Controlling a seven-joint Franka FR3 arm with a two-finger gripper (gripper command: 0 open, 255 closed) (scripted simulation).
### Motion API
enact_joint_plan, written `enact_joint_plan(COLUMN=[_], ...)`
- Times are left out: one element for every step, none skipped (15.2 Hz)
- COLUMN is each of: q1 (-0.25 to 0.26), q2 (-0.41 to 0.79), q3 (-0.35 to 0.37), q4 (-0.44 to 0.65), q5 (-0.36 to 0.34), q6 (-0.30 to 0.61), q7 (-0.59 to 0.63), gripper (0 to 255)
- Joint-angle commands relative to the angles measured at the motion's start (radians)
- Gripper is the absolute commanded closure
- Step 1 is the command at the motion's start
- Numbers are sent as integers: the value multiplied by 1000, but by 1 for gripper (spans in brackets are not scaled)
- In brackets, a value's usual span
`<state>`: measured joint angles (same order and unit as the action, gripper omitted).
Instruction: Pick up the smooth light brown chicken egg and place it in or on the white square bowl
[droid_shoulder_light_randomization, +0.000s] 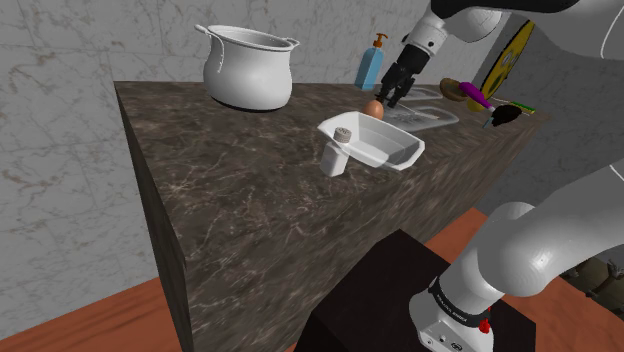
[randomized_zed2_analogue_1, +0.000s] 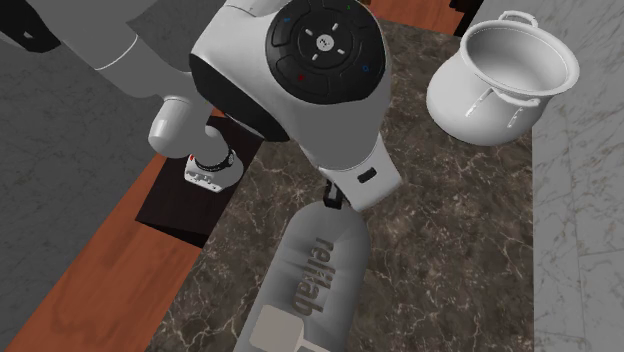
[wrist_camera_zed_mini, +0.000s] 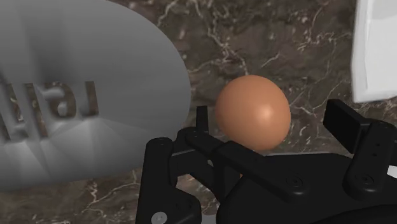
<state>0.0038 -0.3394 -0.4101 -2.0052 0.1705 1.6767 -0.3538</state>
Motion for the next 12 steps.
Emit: enact_joint_plan(q1=[2,2,3,4,4,5,5,5,5,5,5,5], q2=[12,10,9,8,8,7,7,7,7,7,7,7], q3=[-6,-4,-2,0,2,4,4,4,4,4,4,4], q4=[-10,-25,-39,-53,-67,-88,-88,-88,-88,-88,-88,-88], q5=[12,12,13,13,14,15,15,15,15,15,15,15], q6=[23,36,49,63,76,97,97,97,97,97,97,97], q7=[-10,-10,-10,-10,-10,-11,-11,-11,-11,-11,-11,-11], gripper=[0,0,0,0,0,0,0,0,0,0,0,0])
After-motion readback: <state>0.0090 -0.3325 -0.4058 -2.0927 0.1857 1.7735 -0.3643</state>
